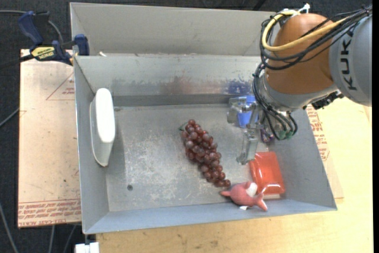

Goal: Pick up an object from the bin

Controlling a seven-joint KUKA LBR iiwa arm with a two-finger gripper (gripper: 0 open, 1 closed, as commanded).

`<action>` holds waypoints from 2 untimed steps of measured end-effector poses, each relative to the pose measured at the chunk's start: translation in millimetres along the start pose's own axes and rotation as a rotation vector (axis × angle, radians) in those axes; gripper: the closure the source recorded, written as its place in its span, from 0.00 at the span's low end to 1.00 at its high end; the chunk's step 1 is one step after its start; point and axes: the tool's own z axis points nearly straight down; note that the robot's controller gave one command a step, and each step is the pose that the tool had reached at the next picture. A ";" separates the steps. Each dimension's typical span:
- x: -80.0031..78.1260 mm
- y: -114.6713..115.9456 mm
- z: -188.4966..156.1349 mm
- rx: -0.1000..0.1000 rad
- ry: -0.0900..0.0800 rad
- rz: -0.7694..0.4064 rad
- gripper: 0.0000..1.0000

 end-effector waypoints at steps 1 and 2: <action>-1.4 0.0 -4.7 0.000 -0.008 0.000 0.00; -10.2 10.0 5.9 0.003 -0.012 -0.053 0.00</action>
Offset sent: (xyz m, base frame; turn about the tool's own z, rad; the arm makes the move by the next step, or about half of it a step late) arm 0.0481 0.0783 -0.0786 -0.3376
